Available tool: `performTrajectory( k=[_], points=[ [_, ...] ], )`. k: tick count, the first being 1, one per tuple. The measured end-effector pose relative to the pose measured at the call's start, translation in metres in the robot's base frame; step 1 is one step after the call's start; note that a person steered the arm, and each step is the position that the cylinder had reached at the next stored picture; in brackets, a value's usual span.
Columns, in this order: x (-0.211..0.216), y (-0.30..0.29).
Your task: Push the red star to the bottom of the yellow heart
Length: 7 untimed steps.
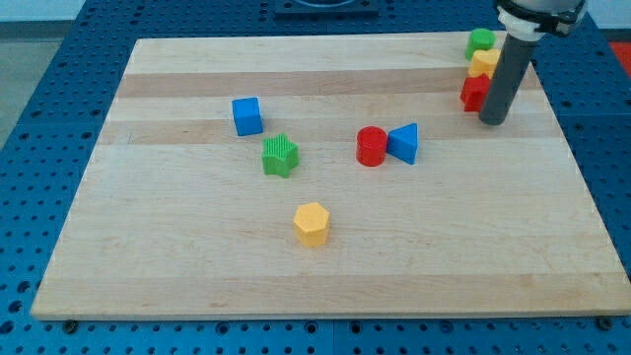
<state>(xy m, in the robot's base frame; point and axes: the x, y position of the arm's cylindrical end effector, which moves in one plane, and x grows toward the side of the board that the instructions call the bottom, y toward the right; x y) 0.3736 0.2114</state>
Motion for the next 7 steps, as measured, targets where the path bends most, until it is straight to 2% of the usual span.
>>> performTrajectory(
  k=[3,5,7],
  points=[
    [0.004,-0.036],
    [-0.02,-0.032],
    [-0.024,-0.013]
  ],
)
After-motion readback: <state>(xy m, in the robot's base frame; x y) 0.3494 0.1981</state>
